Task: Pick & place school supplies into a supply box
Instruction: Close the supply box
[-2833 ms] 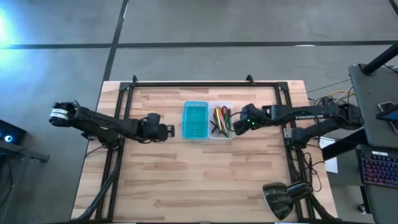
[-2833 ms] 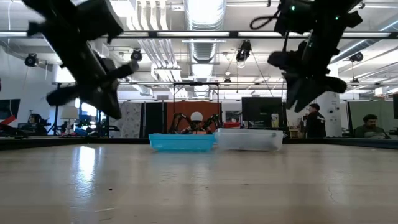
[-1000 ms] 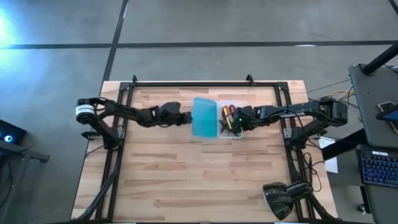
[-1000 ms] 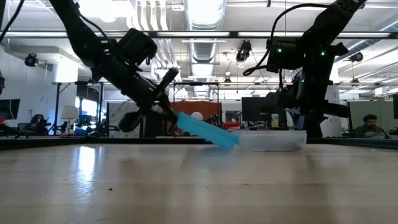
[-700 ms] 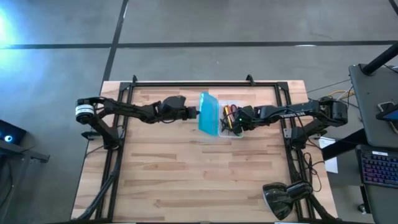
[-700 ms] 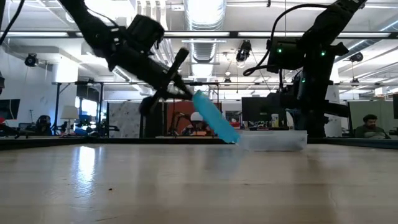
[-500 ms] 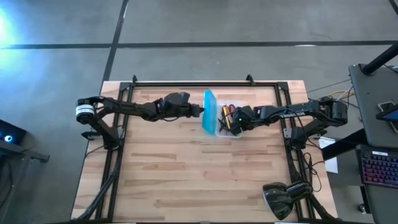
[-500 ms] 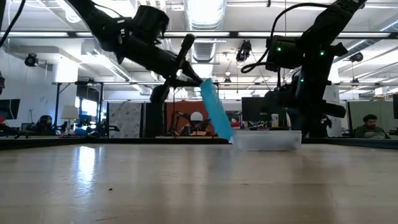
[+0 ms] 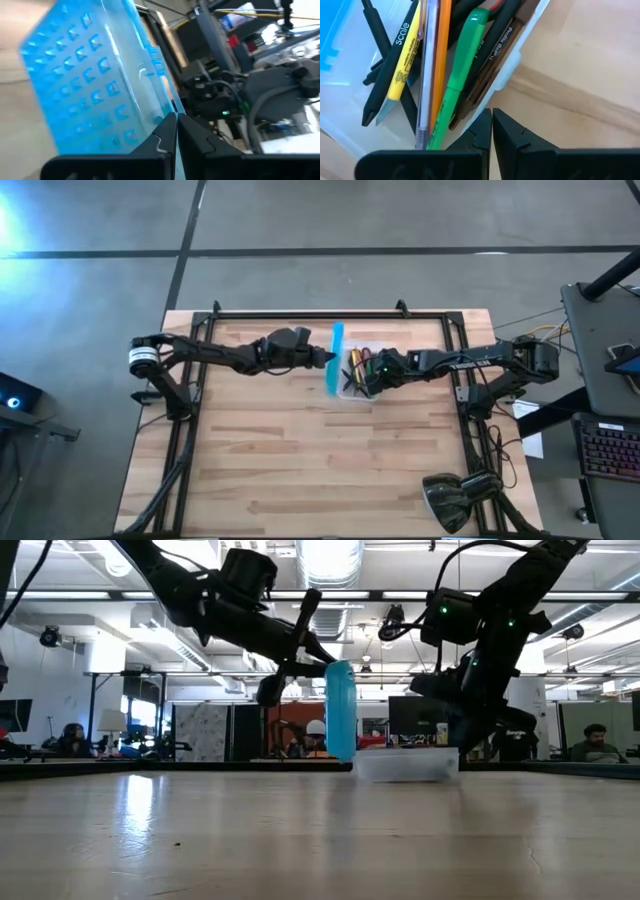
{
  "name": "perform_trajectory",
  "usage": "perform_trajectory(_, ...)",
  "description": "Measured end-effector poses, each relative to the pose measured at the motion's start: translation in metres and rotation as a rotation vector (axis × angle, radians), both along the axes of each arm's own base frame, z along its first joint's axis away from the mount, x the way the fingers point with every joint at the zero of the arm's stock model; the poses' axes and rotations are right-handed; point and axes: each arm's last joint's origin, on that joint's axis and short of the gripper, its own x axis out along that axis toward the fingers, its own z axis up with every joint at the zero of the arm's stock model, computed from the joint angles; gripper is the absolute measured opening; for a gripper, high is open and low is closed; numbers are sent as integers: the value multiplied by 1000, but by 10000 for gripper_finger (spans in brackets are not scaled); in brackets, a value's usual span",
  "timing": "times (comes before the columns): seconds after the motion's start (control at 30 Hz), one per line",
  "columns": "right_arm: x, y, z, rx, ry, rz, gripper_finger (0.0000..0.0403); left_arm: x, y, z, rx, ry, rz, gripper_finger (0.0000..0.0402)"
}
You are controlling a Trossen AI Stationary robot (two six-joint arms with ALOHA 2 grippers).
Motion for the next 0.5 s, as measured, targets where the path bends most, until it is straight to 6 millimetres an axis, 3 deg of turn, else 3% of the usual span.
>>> perform_trajectory(0.5,10,5,4,14,-101,82,9,11,-16,4,35,-82,-60,0)
